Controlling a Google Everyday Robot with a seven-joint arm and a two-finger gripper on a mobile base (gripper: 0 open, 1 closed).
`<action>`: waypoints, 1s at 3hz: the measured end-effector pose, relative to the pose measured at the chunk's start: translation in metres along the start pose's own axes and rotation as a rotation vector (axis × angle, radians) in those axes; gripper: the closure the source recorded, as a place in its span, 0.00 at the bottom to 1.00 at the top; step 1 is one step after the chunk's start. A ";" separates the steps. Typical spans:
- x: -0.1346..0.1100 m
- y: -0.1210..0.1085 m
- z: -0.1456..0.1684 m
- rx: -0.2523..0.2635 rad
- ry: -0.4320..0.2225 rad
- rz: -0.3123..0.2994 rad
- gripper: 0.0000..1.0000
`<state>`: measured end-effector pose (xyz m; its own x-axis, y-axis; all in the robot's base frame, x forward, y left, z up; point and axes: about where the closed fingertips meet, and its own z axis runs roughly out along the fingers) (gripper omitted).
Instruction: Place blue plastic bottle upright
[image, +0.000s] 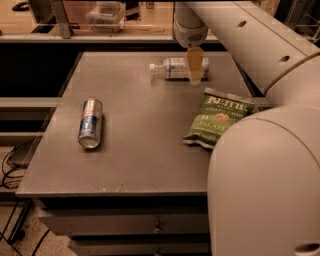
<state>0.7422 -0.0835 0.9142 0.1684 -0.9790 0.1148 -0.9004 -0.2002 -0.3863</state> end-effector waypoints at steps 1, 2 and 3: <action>-0.003 -0.012 0.017 -0.004 0.050 -0.009 0.00; -0.002 -0.019 0.037 -0.016 0.141 -0.018 0.00; 0.002 -0.020 0.057 -0.039 0.223 -0.020 0.00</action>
Offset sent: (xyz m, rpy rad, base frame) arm 0.0474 0.0017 -0.0394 -0.2648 -0.0168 -0.0846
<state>0.7834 -0.0836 0.8698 0.0974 -0.9415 0.3228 -0.9134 -0.2133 -0.3467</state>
